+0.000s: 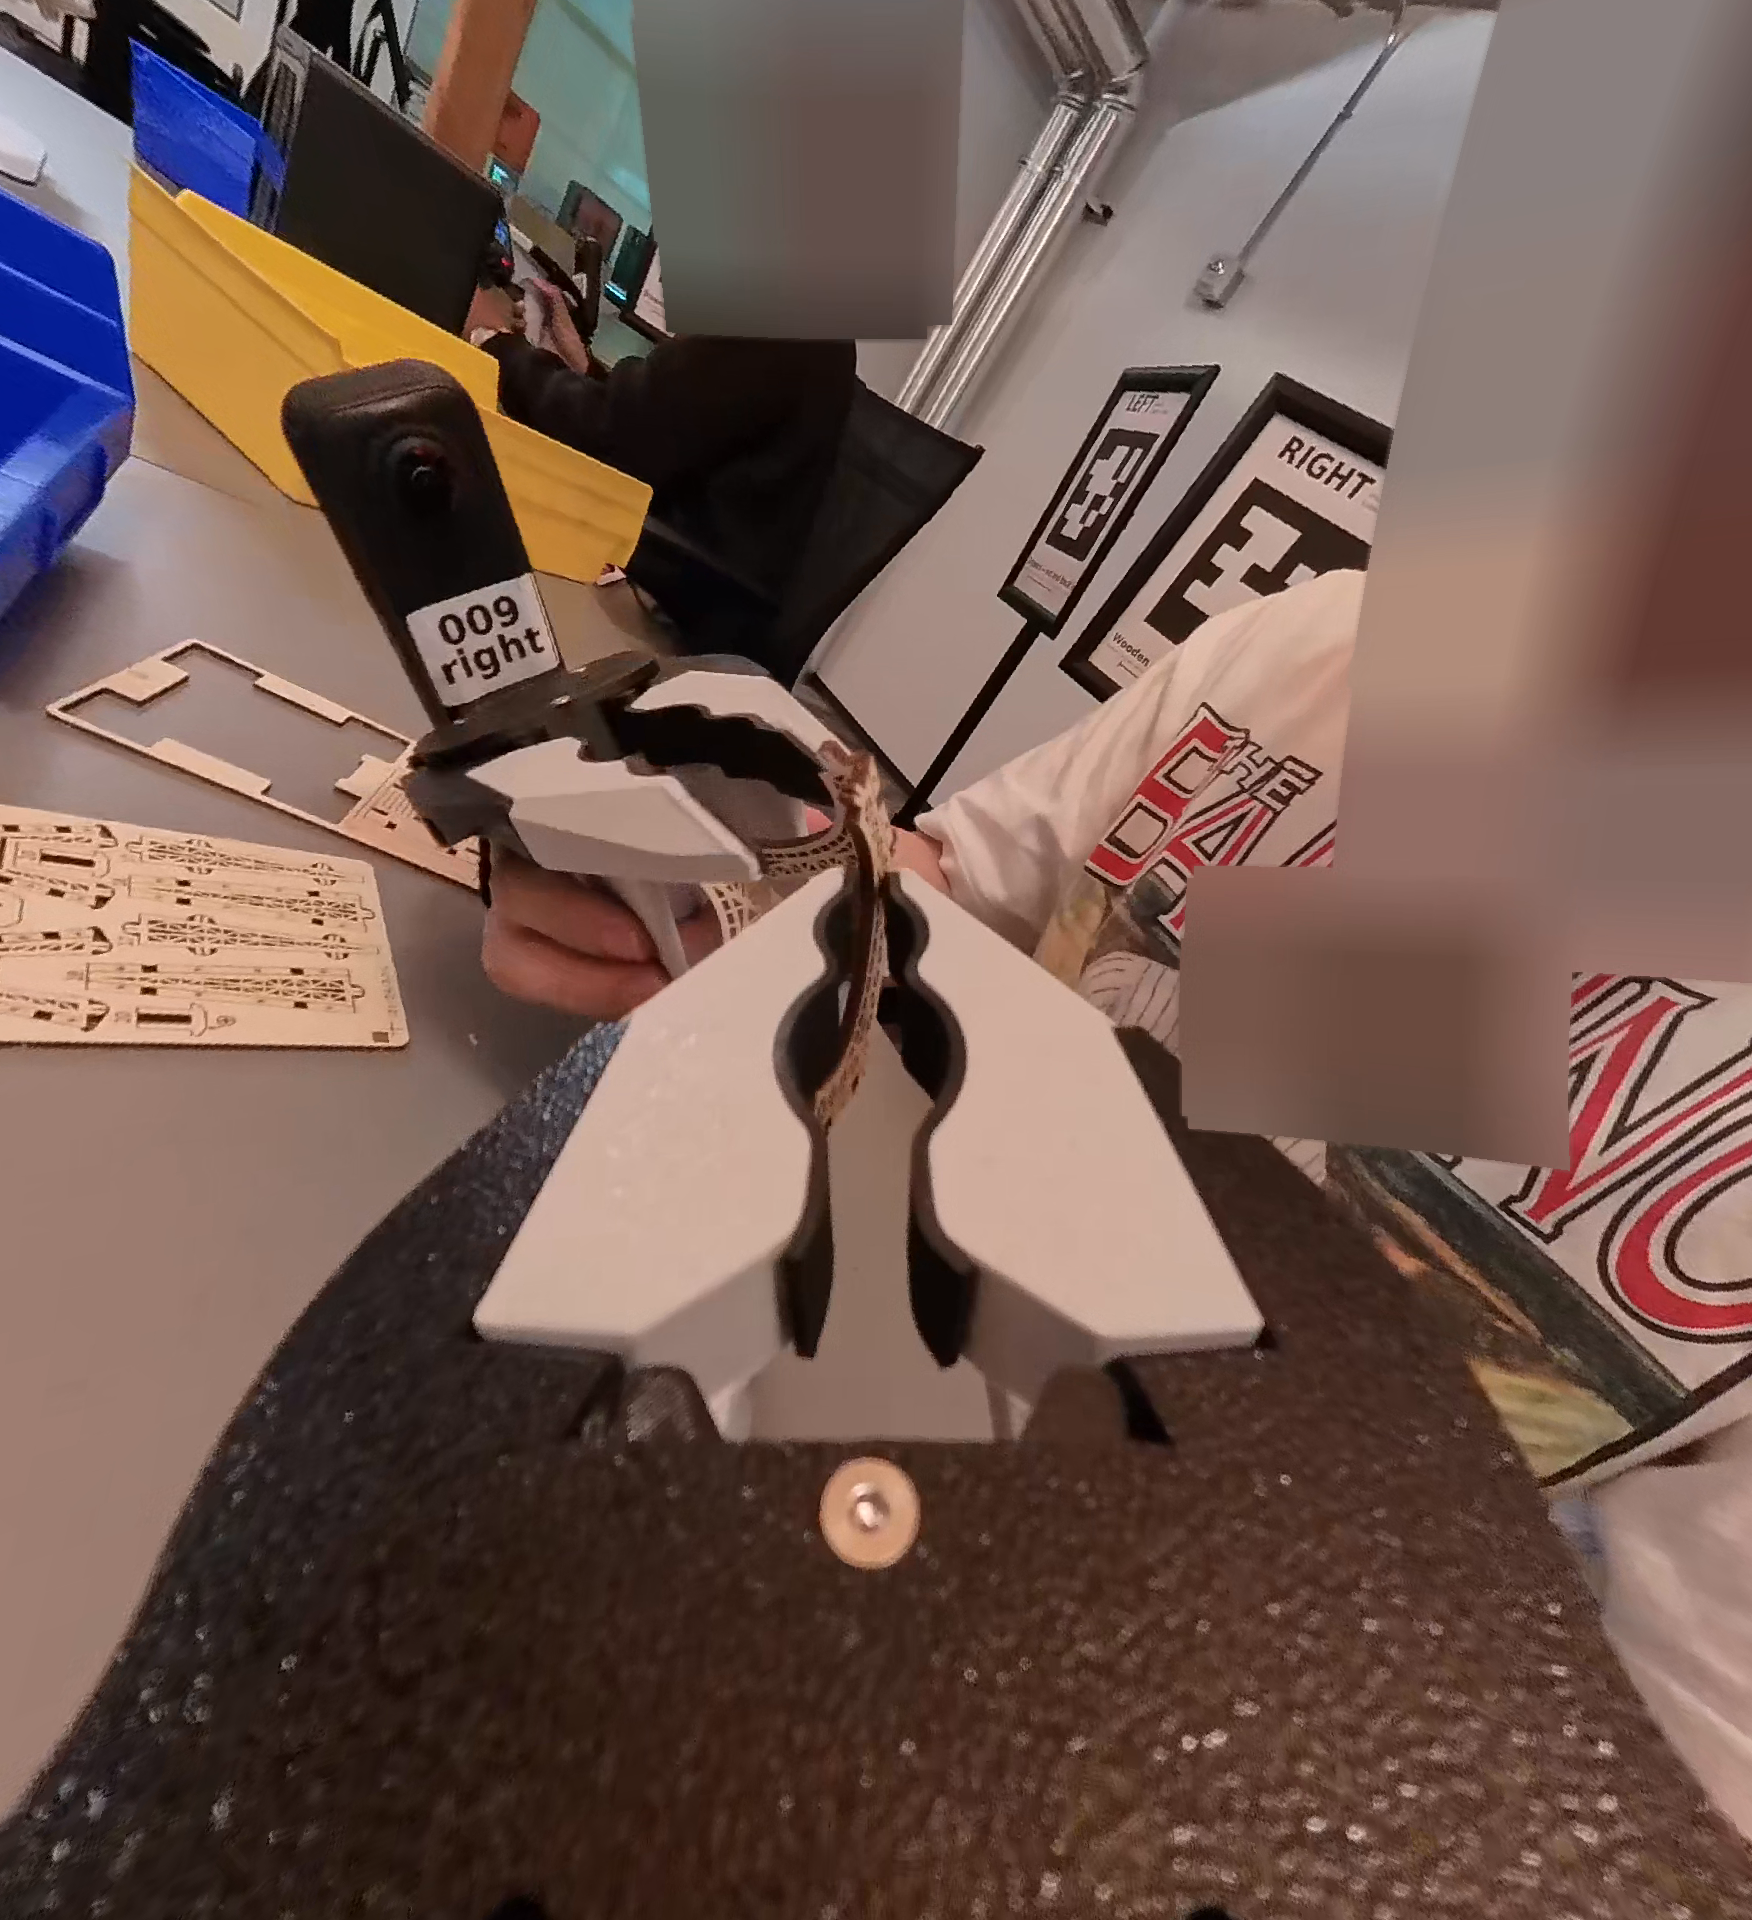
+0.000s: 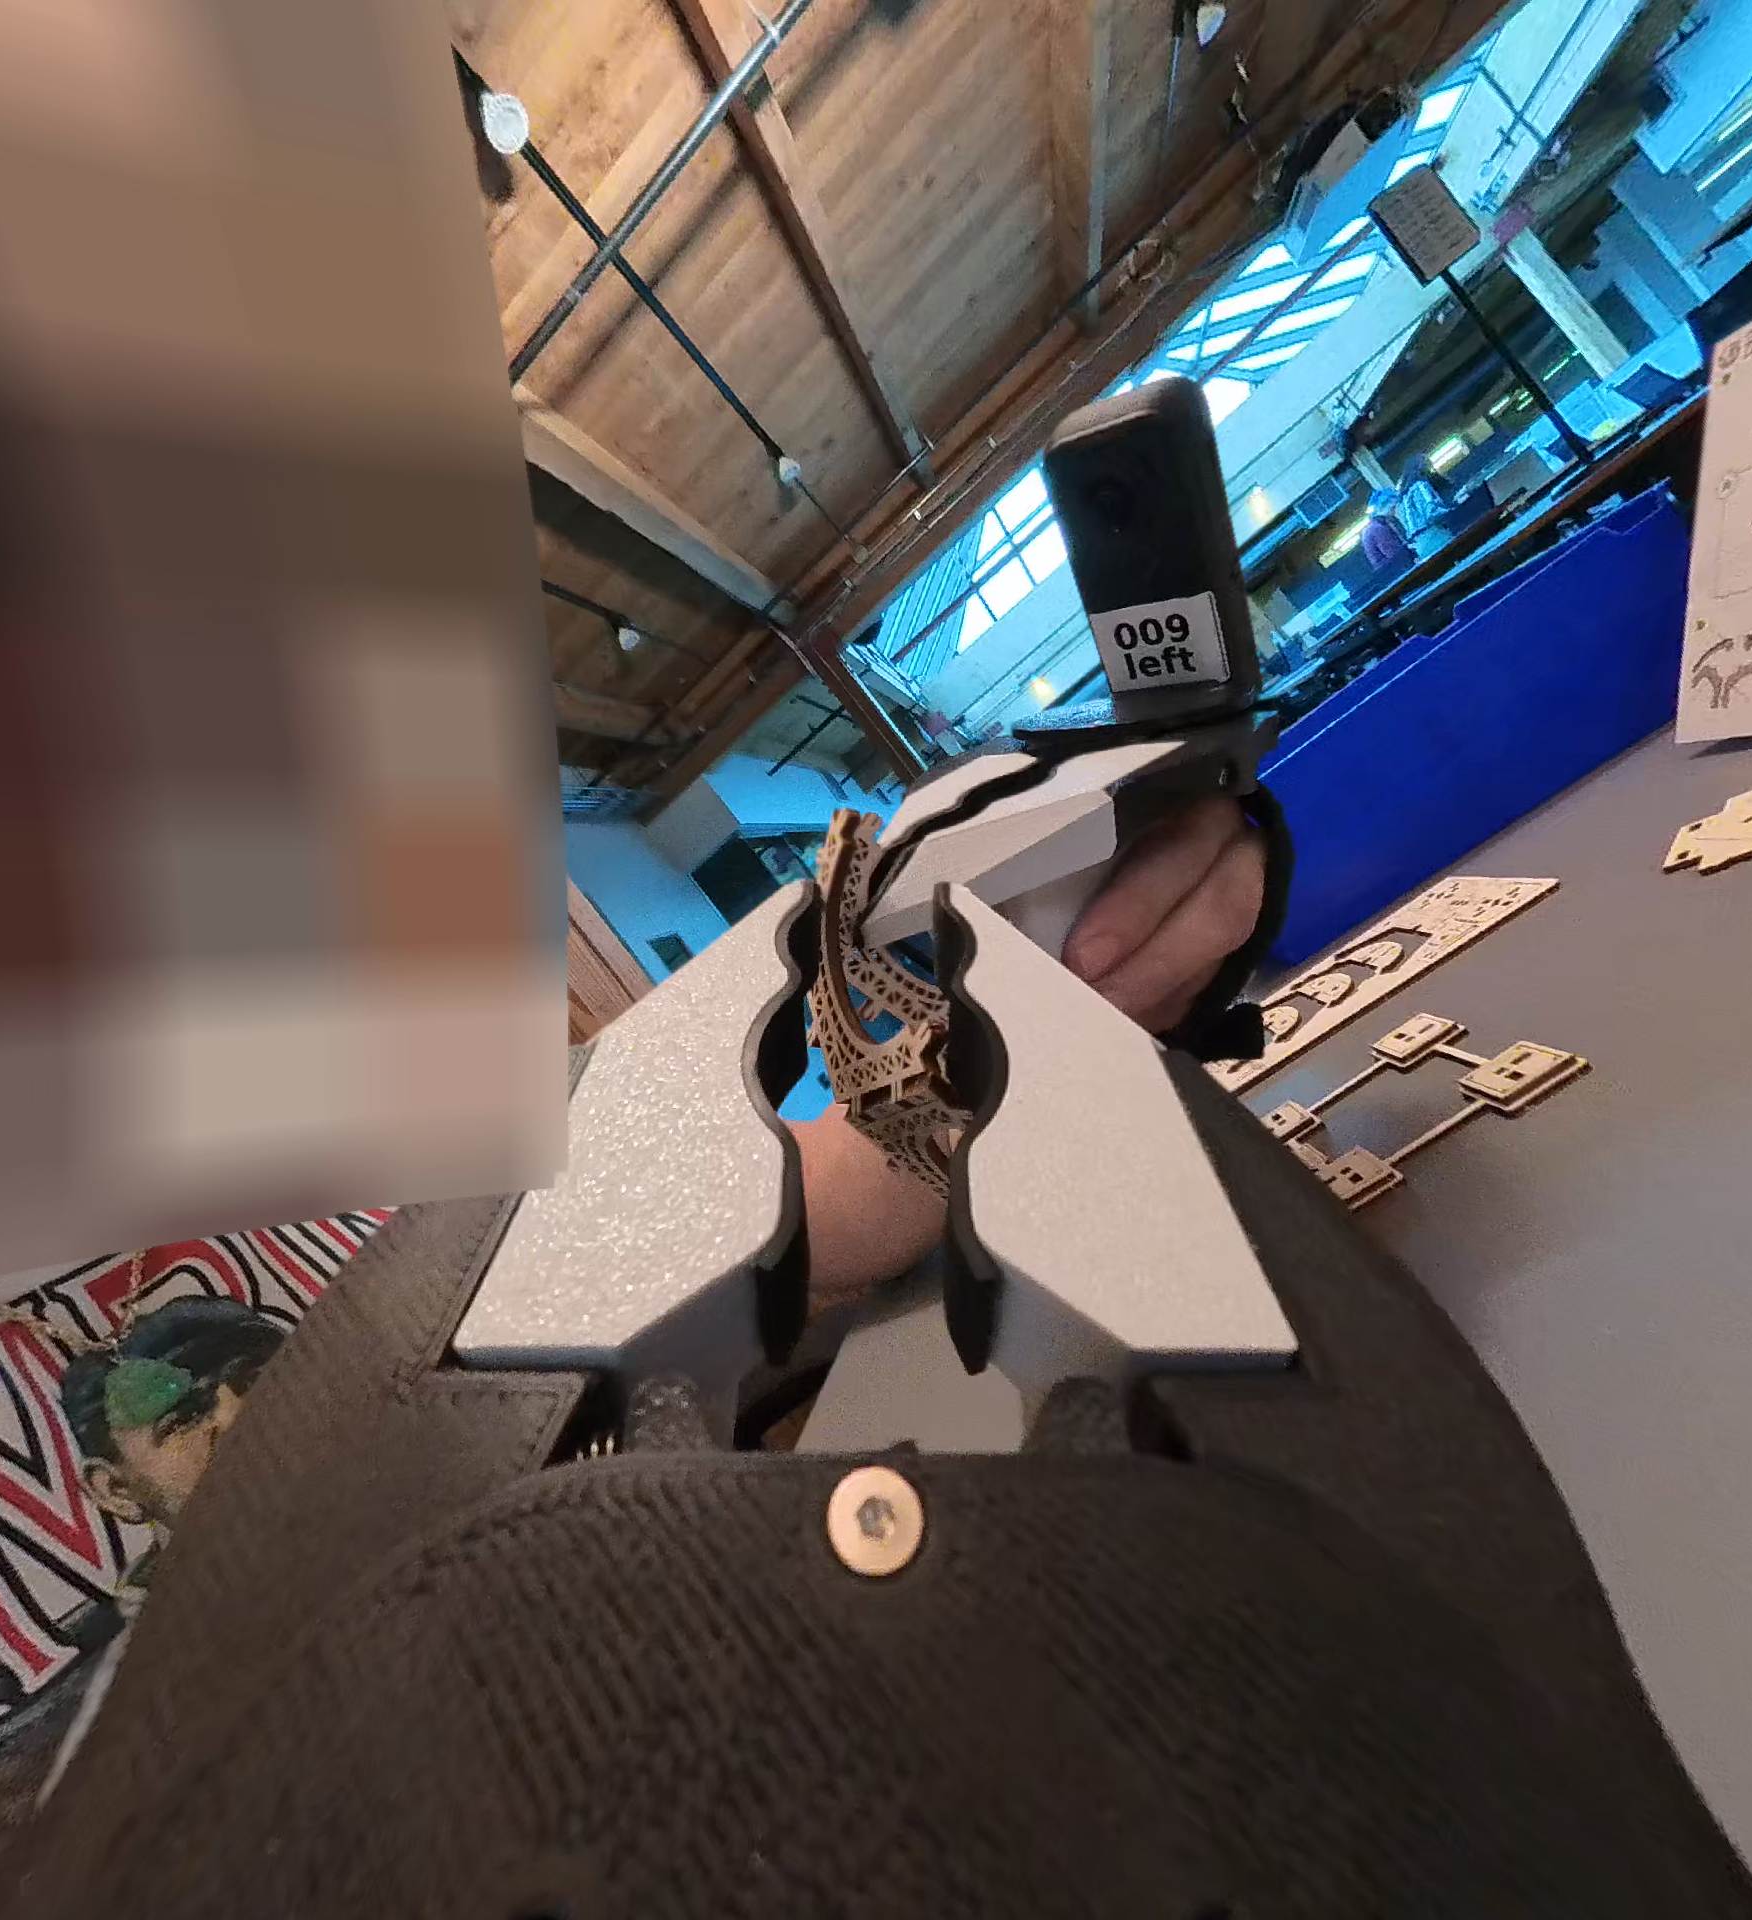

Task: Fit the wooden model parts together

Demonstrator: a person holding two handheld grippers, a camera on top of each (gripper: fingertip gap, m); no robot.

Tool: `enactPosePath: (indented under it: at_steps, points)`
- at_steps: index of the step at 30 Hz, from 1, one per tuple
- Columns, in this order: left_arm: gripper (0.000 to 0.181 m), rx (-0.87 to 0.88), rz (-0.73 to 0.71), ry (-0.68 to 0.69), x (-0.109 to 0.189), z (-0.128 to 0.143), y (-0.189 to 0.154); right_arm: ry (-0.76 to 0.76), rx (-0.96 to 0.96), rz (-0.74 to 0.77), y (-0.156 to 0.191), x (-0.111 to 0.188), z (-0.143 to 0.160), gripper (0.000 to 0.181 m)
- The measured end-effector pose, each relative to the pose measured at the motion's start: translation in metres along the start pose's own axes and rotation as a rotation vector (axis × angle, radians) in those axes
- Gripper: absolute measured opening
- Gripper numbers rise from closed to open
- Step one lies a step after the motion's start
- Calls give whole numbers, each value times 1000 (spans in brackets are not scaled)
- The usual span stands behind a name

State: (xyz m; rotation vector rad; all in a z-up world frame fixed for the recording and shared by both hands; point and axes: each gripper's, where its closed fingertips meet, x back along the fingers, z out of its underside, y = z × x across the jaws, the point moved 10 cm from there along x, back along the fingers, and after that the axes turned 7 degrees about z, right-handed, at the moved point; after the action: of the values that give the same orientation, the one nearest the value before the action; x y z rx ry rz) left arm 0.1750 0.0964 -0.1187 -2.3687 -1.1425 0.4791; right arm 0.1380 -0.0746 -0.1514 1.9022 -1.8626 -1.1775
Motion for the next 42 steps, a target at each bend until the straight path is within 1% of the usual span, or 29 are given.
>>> enactPosePath:
  at_steps: [8,15,17,19,21,24,26,28,29,30,31,32,33,34,36,37,38,39,40,42]
  points:
    - [1,8,2,18,0,2,1,32,88,32,2,1,-1,20]
    - [2,-9,-29,-21,0,-2,2,-35,166,54,4,2,-4,14]
    - [1,-12,-19,-41,0,-3,3,-53,155,48,4,1,-4,15]
    - [1,-10,-41,-67,1,-4,5,-85,188,98,4,3,-8,21]
    - [1,5,-71,-91,4,-5,7,-81,276,178,5,6,-13,35]
    - [1,16,-144,-132,9,-9,7,-82,511,268,15,13,-22,41]
    - [1,33,-186,-164,10,-13,6,-50,720,355,23,13,-25,47]
    - [2,48,-235,-230,10,-18,5,-28,987,460,31,10,-21,55]
    - [2,64,-236,-261,10,-20,5,-14,1123,502,34,9,-18,59]
    - [2,77,-234,-277,9,-21,4,-9,1215,537,36,8,-16,56]
    - [2,87,-263,-292,10,-21,5,-10,1270,602,35,8,-16,52]
    - [1,88,-297,-305,11,-21,6,-21,1316,657,34,9,-17,54]
    - [0,88,-313,-318,12,-21,7,-37,1350,649,36,10,-17,50]
    - [0,97,-317,-339,14,-21,8,-58,1343,654,35,12,-19,49]
    - [0,116,-286,-402,19,-22,9,-48,1254,698,26,18,-24,61]
    - [0,130,-276,-413,21,-21,10,-54,1230,694,27,19,-26,61]
    - [0,136,-287,-427,23,-20,12,-84,1256,694,31,19,-27,54]
    - [0,141,-292,-433,25,-19,14,-105,1326,707,35,18,-25,44]
    - [0,155,-288,-426,25,-17,15,-97,1398,722,36,16,-22,38]
    - [0,174,-286,-424,23,-15,18,-26,1483,789,32,10,-16,35]
